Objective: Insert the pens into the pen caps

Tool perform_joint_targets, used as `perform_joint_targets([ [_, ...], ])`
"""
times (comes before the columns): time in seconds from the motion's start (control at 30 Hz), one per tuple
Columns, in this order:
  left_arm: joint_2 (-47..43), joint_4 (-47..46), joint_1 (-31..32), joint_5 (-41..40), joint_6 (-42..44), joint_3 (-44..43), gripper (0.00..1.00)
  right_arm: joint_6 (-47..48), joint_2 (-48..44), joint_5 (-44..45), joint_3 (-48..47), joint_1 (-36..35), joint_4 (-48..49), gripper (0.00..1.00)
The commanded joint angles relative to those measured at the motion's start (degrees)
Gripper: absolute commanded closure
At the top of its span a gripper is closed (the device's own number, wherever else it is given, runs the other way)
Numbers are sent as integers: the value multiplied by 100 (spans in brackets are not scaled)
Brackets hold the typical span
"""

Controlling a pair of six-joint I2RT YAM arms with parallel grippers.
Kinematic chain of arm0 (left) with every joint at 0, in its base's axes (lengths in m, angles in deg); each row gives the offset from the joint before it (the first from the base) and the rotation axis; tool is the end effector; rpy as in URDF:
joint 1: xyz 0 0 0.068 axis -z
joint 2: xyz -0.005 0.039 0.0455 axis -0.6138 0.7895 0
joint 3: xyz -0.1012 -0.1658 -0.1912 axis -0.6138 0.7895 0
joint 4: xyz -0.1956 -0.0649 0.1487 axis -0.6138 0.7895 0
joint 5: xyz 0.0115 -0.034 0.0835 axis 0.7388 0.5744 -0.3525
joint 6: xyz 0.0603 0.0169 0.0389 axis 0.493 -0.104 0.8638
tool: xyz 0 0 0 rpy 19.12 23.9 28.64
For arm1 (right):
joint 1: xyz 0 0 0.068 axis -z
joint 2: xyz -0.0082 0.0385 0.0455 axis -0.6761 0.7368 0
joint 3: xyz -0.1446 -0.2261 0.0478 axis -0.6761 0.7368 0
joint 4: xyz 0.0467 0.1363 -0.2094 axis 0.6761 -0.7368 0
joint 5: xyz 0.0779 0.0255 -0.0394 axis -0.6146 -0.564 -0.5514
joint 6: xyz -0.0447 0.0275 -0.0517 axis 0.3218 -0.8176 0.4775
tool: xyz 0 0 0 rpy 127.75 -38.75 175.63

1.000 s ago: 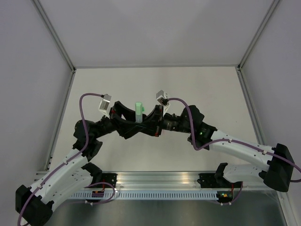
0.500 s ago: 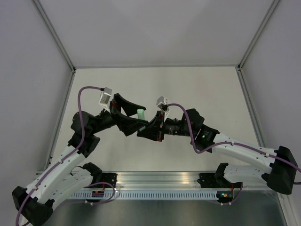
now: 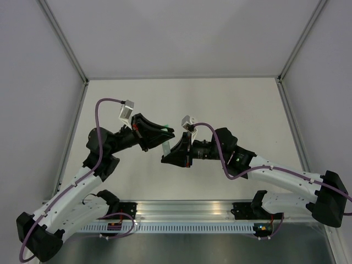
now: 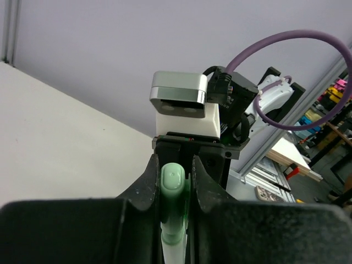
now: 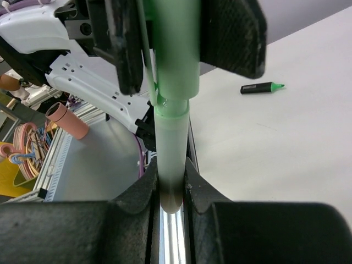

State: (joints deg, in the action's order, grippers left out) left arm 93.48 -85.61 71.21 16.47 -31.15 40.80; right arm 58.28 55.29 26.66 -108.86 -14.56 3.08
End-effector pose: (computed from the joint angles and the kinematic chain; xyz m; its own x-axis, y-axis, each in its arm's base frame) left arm 0.1426 -0.1403 0.3846 -0.3693 -0.3577 -0.8577 0.8922 0.1216 -0.4349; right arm 0.1293 0.2539 0.3318 -0.4364 0.0358 -0.8991 -0.8964 0.0694 0.4378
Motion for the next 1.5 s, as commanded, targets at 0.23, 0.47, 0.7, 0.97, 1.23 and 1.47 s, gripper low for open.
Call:
perform_joint_targets([
  [0.23, 351, -2059, -21, 941, -1147, 1061, 98, 440, -342, 574, -1111, 6, -139, 100],
  [0.47, 386, -2834, -3, 1364, -1393, 1405, 98, 379, -281, 505, -1596, 190, -175, 100],
  [0.7, 457, -3387, 190, 1470, -1437, 1633, 98, -271, -18, 189, -1868, 401, 473, 100],
  [0.97, 483, -3432, 234, 1514, -1473, 1792, 98, -404, 325, 188, -2800, 428, 247, 100],
  [1.23, 211, -3195, 260, 1206, -1306, 2266, 98, -61, 405, 408, -3362, 647, -52, 100],
  [1.47, 386, -3379, 392, 1189, -1288, 2346, 98, -52, 580, 505, -3802, 727, -78, 100],
])
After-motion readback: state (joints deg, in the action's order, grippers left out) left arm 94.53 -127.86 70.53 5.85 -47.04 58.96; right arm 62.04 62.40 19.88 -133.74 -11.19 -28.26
